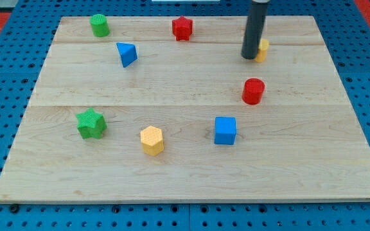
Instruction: Slightly move the yellow heart towards the top
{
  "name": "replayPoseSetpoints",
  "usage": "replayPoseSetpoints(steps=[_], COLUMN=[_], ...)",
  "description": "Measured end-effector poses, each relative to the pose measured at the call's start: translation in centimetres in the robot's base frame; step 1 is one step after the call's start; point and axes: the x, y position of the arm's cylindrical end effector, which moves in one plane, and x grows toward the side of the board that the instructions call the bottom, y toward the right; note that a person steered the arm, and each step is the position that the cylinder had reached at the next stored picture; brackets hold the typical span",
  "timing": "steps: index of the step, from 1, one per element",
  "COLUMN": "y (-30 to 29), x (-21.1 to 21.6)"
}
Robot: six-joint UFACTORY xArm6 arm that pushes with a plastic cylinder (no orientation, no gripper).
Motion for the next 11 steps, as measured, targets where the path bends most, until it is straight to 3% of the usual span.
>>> replayPoseSetpoints(steps=[1, 3, 8, 9, 10, 11], y=[0.2, 2.7, 3.0, 0.7, -7.0, -14.4], x=[4.1, -3.8, -3.8, -3.5, -3.7, 0.0])
